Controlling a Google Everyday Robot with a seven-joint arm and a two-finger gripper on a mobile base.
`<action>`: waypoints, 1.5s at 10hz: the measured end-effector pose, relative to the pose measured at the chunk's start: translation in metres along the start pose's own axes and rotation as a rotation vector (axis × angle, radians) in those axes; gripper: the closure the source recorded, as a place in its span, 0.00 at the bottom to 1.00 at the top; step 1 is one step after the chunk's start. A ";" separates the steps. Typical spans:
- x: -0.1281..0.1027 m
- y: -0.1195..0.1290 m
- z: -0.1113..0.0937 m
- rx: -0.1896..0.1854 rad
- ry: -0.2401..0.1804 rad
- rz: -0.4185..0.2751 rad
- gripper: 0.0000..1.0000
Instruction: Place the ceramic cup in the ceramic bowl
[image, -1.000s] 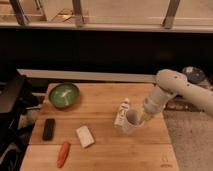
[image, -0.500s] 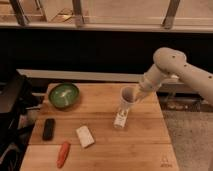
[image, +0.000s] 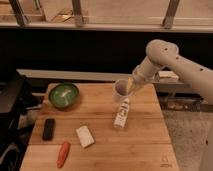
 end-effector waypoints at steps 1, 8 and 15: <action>0.000 0.000 0.000 0.000 0.000 0.000 1.00; -0.052 0.080 0.004 -0.112 -0.099 -0.112 1.00; -0.074 0.171 0.038 -0.221 -0.082 -0.257 1.00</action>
